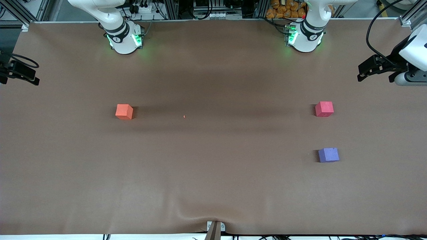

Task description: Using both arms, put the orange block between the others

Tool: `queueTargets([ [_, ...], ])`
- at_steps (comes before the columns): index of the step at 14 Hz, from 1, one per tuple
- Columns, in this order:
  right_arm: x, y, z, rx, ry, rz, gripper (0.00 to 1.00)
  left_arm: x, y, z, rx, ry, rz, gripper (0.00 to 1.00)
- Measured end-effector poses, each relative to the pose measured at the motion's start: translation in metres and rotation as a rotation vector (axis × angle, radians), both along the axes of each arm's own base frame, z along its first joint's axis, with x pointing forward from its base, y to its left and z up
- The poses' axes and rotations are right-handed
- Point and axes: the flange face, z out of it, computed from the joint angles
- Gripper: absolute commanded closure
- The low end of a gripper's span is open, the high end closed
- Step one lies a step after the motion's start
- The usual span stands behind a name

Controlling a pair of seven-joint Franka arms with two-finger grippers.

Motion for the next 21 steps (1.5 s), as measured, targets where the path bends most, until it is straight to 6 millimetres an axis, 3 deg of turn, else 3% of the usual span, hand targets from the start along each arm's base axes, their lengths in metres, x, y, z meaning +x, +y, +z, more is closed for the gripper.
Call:
queueTargets([
  [21, 0.005, 0.000, -0.012, 0.000, 0.027, 0.000, 0.00, 0.007, 0.006, -0.014, 0.001, 0.028, 0.012, 0.00],
])
